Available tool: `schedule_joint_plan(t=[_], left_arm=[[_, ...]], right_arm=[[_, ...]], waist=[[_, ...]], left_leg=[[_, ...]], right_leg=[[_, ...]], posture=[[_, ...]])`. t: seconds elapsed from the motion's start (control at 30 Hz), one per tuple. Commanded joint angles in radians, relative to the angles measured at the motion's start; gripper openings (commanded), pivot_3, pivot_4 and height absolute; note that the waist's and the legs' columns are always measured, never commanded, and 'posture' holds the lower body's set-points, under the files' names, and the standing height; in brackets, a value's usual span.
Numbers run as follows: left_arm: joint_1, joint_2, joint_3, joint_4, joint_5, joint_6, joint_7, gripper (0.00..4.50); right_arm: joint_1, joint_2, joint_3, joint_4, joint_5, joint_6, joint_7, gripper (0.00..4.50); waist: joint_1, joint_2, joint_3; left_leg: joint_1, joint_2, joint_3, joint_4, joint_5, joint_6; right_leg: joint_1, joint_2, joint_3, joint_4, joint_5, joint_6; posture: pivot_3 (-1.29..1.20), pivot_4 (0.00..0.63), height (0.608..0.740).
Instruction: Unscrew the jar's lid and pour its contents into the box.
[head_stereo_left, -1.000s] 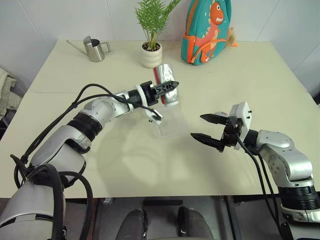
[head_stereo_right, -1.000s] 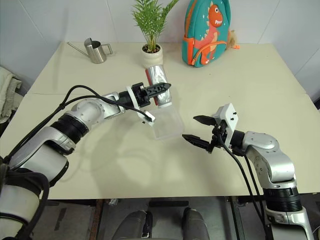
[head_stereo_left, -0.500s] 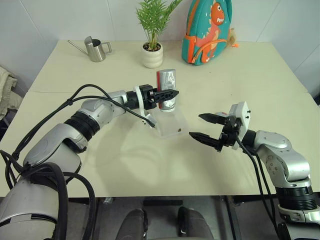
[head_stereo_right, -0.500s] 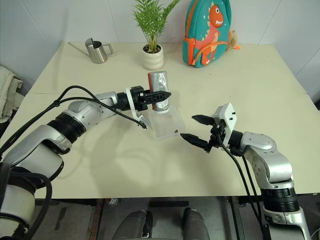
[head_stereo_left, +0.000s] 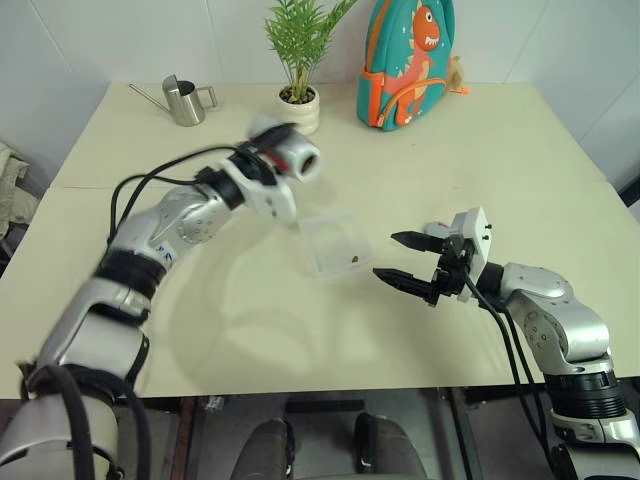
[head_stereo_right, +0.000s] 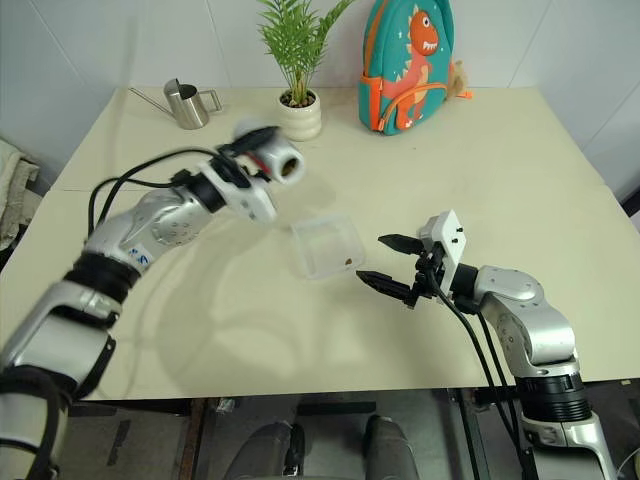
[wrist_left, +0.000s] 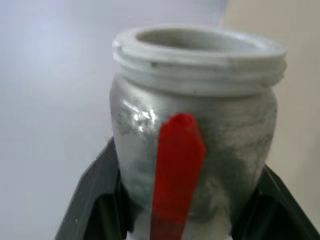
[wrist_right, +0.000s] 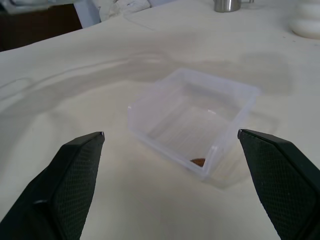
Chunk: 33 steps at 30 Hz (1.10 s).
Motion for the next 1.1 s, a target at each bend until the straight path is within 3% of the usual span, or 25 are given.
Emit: schedule_joint_plan(t=[0.03, 0.17, 0.27, 0.5, 0.77, 1.03, 1.1], left_arm=[[0.074, -0.009, 0.233, -0.183, -0.386, 0.356, -0.254, 1.93], [0.196, -0.018, 0.451, -0.327, -0.627, 0.740, -0.287, 1.93], [0.328, -0.034, 0.631, -0.407, -0.732, 0.846, -0.234, 1.93], [0.569, -0.073, 0.778, -0.466, -0.694, 0.768, -0.175, 1.93], [0.648, -0.131, 0.819, -0.423, -0.679, 0.600, -0.215, 1.93], [0.701, -0.123, 0.822, -0.426, -0.674, 0.588, -0.249, 4.46], [0.722, -0.115, 0.826, -0.448, -0.679, 0.604, -0.258, 4.46]], right_arm=[[-0.018, -0.012, -0.007, 0.011, -0.016, -0.055, 0.032, 4.49], [-0.038, -0.023, 0.004, 0.058, -0.054, -0.113, 0.069, 4.49], [-0.067, -0.024, 0.001, 0.101, -0.067, -0.139, 0.092, 4.49], [-0.118, -0.014, 0.011, 0.169, -0.089, -0.174, 0.124, 4.49], [-0.163, 0.006, 0.033, 0.215, -0.105, -0.195, 0.140, 4.49], [-0.175, 0.023, 0.042, 0.215, -0.107, -0.193, 0.142, 4.50], [-0.172, 0.025, 0.043, 0.207, -0.106, -0.190, 0.142, 4.50]], waist=[[-0.008, 0.000, 0.000], [-0.012, 0.000, 0.000], [-0.015, 0.000, 0.000], [-0.008, -0.002, -0.001], [-0.010, -0.004, -0.002], [-0.013, -0.004, -0.002], [-0.013, -0.004, -0.002]], left_leg=[[0.000, 0.000, -0.001, 0.002, 0.000, 0.000], [0.001, -0.001, -0.004, 0.005, -0.001, 0.001], [0.004, -0.001, -0.009, 0.005, -0.001, 0.001], [0.006, -0.001, -0.009, 0.004, -0.001, 0.001], [0.006, -0.001, -0.008, 0.002, -0.001, 0.001], [0.006, 0.000, -0.007, -0.001, -0.002, 0.000], [0.006, 0.000, -0.007, -0.001, -0.002, 0.000]], right_leg=[[0.001, 0.000, 0.000, 0.001, 0.000, 0.000], [0.003, 0.000, 0.000, 0.004, 0.001, 0.000], [0.004, 0.000, 0.002, 0.006, 0.001, 0.000], [0.004, 0.000, 0.004, 0.006, 0.001, 0.000], [0.004, -0.002, 0.003, 0.003, 0.003, -0.002], [0.004, -0.001, 0.003, 0.000, 0.003, -0.002], [0.004, -0.001, 0.003, -0.001, 0.003, -0.002]], posture=[[0.00, 0.150, 0.740], [0.00, 0.150, 0.740], [0.00, 0.150, 0.740], [0.00, 0.150, 0.740], [0.00, 0.150, 0.740], [0.00, 0.150, 0.740], [0.00, 0.150, 0.740]])
